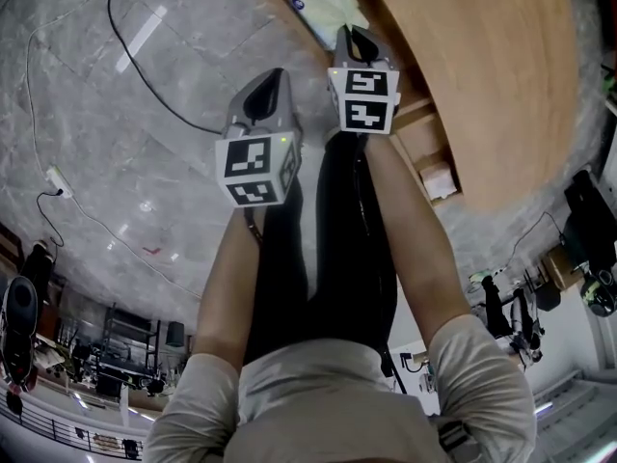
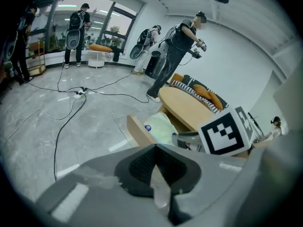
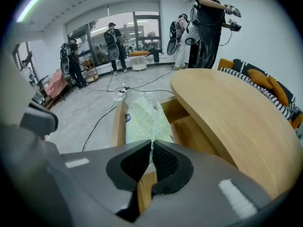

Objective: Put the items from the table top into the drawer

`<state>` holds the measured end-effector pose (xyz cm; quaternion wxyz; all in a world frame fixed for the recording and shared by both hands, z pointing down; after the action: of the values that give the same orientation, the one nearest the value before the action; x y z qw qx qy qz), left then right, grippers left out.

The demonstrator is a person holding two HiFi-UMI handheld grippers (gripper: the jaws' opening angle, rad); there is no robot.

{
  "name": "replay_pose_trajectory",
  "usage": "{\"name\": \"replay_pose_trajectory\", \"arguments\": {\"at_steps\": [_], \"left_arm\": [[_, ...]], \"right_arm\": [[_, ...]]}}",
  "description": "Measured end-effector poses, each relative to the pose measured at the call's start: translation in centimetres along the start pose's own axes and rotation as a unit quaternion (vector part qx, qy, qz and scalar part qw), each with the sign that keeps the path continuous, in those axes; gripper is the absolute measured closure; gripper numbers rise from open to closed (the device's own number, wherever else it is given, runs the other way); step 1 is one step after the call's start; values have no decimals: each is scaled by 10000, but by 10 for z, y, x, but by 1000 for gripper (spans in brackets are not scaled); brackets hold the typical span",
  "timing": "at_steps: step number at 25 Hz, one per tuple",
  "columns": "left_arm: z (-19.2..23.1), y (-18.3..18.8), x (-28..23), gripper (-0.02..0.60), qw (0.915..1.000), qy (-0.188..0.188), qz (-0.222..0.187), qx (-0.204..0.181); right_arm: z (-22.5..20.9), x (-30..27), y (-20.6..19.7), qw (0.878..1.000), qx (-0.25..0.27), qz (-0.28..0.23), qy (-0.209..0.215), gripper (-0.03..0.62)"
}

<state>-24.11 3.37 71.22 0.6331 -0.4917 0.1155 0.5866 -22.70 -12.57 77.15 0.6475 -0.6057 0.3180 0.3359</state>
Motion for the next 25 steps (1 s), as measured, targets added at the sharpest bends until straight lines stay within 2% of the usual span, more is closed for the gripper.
{"name": "replay_pose_trajectory", "arguments": {"at_steps": [9,11,14,15,20,25], "left_arm": [[-5,-9,1,561,10000,-17,60,-11],[-9,-8,2,561,10000,-30,58,-36],[-12,-6,5,561,10000,-17,29,-17],[-13,-4,9,561,10000,-11,0,18],[-31,13,31,561,9997,-96,-212,62],[-54,24,49,561,9995,-95,-283,78]], "right_arm": [[3,-8,-7,9992,368,46,148,580],[4,-7,-5,9988,429,40,218,549],[5,-2,-1,9986,354,-10,395,463],[5,1,1,9985,342,-43,414,457],[-1,34,15,9979,438,-280,376,459],[-3,79,38,9968,369,-492,504,519]]}}
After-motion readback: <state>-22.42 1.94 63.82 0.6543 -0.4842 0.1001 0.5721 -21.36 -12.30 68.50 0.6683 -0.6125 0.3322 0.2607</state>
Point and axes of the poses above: the fingertips, and each gripper's own axes: x backward along the fingers, z to its left, y out of its top, the point moved 6 cm from there along x, backward along the fingers, and after that the axes turned 11 degrees about x, right-handed, at the moved point
